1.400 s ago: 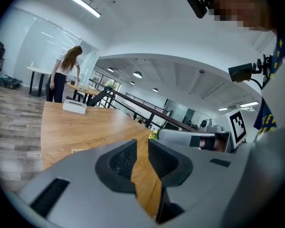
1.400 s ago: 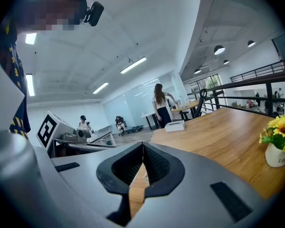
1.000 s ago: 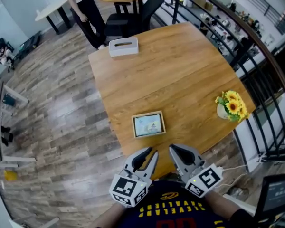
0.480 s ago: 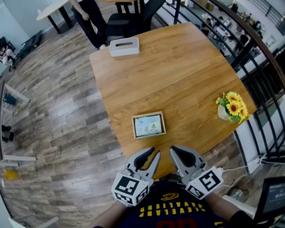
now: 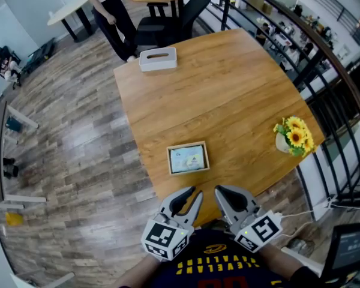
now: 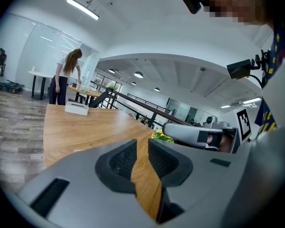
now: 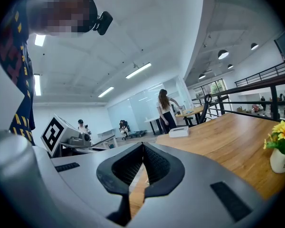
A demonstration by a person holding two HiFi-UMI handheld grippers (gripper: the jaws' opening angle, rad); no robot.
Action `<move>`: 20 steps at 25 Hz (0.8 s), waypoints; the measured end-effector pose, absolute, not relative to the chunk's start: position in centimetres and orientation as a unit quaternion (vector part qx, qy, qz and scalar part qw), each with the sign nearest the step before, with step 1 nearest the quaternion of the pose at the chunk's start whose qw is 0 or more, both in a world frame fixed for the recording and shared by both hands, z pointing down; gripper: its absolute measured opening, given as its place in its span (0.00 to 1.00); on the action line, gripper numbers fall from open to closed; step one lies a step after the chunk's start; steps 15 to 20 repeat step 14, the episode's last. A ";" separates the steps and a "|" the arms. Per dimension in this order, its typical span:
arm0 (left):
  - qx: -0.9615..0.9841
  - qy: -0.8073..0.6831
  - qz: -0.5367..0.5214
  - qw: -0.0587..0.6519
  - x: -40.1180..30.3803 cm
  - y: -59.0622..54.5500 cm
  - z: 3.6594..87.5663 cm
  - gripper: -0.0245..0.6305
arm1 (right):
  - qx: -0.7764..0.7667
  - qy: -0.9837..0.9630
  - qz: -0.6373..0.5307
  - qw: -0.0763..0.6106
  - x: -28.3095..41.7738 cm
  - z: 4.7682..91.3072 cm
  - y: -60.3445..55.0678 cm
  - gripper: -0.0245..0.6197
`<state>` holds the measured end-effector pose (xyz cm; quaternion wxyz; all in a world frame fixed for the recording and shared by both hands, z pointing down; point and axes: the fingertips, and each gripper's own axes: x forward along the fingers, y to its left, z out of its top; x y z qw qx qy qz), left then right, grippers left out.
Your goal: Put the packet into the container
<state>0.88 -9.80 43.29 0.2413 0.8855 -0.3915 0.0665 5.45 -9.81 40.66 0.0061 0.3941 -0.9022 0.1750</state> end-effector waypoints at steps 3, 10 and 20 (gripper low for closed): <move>0.884 -0.393 0.068 0.242 1.0 -9.7 43.2 0.15 | 0.393 -0.903 0.176 0.008 5.6 40.6 -9.7 0.05; 0.885 -0.396 0.073 0.232 1.5 -9.9 43.3 0.15 | 0.389 -0.904 0.178 0.006 6.1 40.4 -9.9 0.05; 0.880 -0.400 0.078 0.246 1.8 -9.8 42.9 0.15 | 0.387 -0.904 0.179 0.005 6.4 40.6 -9.8 0.05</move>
